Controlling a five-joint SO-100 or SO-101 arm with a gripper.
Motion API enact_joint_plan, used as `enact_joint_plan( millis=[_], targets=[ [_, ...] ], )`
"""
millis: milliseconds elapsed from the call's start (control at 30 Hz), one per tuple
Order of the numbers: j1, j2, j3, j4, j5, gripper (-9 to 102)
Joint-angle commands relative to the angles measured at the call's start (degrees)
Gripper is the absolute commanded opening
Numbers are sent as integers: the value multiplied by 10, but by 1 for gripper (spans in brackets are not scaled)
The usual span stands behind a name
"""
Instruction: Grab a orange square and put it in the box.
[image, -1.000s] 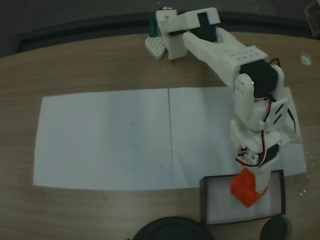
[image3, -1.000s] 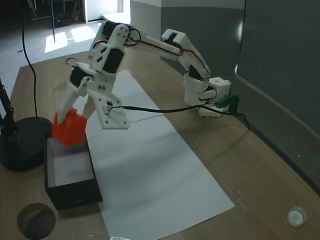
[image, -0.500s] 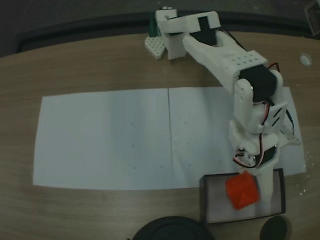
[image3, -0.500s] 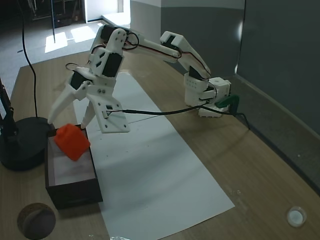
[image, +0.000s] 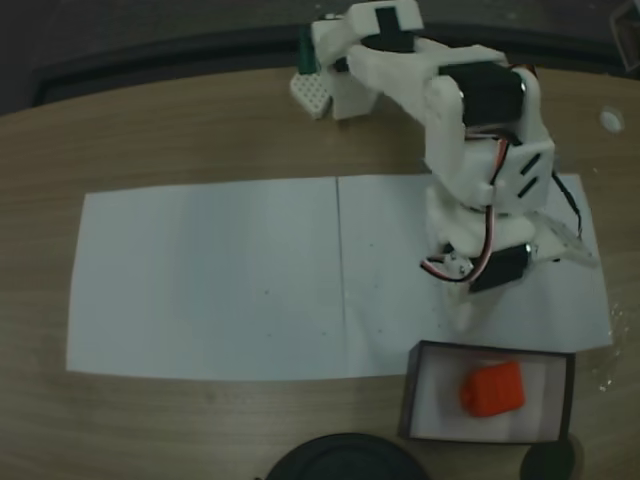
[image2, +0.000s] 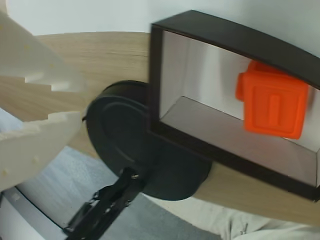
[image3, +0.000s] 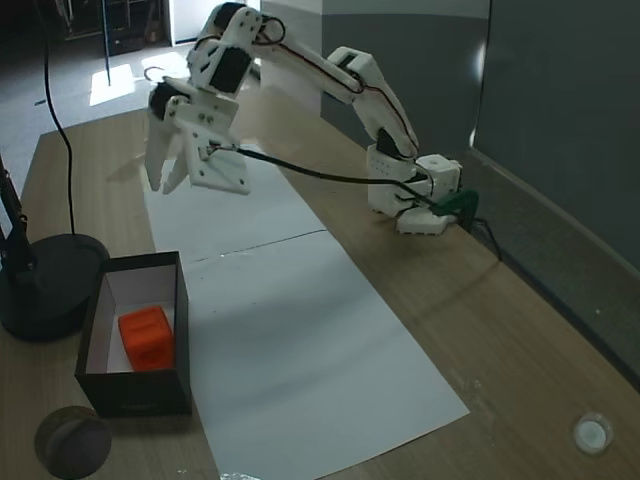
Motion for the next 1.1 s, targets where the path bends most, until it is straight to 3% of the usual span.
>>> enact_joint_plan(
  millis=[0, 167, 400, 633, 800, 1067],
  targets=[
    [13, 141, -29, 33, 4, 0],
    [56, 338, 82, 34, 4, 0],
    [96, 682, 443, 22, 4, 0],
    [150, 1013, 753, -54, -1, 0],
    [199, 1154, 873, -75, -33, 0],
    [200, 1308, 948, -79, -45, 0]
  ],
)
